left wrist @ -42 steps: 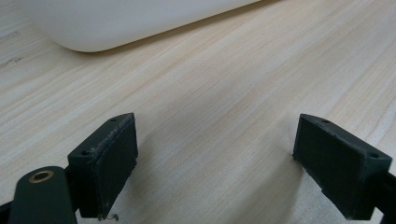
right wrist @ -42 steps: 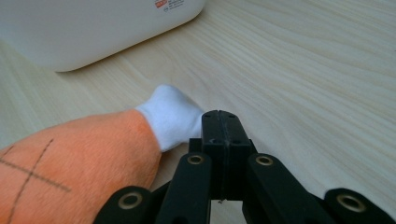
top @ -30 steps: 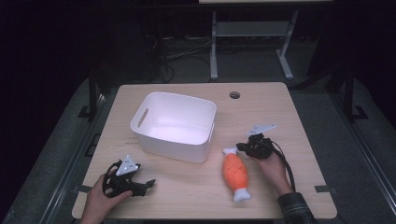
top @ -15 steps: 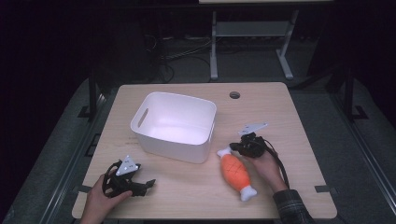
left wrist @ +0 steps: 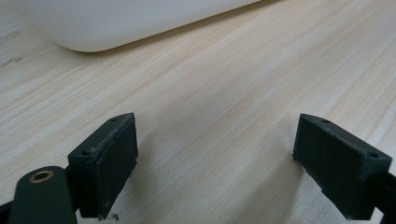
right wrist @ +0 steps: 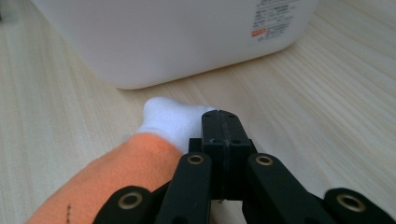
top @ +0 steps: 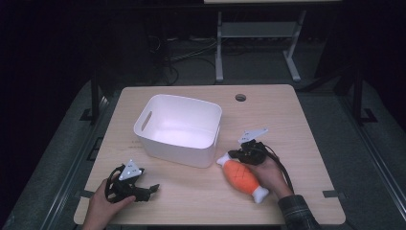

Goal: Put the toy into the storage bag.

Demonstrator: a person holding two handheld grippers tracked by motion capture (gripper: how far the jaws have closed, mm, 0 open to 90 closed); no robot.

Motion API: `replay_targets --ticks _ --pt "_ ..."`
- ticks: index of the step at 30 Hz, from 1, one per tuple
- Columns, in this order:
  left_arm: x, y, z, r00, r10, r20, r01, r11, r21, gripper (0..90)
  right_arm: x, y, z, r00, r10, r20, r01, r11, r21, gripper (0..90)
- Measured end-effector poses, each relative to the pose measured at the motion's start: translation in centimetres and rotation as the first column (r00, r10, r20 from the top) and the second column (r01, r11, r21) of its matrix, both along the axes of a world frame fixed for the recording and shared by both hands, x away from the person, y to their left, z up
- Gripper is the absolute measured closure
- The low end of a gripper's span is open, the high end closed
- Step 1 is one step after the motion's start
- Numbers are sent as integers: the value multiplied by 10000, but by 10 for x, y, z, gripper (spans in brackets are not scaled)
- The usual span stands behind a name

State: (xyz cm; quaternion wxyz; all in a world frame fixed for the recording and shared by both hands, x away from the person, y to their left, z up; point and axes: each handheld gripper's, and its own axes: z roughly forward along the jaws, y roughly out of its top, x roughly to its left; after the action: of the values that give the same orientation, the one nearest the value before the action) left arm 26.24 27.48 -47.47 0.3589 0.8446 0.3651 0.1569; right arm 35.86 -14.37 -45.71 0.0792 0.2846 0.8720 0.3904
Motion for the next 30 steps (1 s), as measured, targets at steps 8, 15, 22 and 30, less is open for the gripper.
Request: replay_targets --ticks 8,15,22,30 --pt "0 0 0 10000 1 1 -1 10000 0 130 -2 1 3 9999 90 83 -91 9999 133 896" --pt "0 0 0 10000 0 0 0 10000 3 130 -2 -17 10 9976 -693 43 691 9969 378 867" --pt "0 0 0 10000 1 0 -1 10000 2 130 -8 -40 20 9895 -1447 -73 1448 9867 735 695" --pt "0 0 0 10000 1 3 -1 10000 4 130 -17 -57 29 9816 -1858 -429 1892 9772 967 475"
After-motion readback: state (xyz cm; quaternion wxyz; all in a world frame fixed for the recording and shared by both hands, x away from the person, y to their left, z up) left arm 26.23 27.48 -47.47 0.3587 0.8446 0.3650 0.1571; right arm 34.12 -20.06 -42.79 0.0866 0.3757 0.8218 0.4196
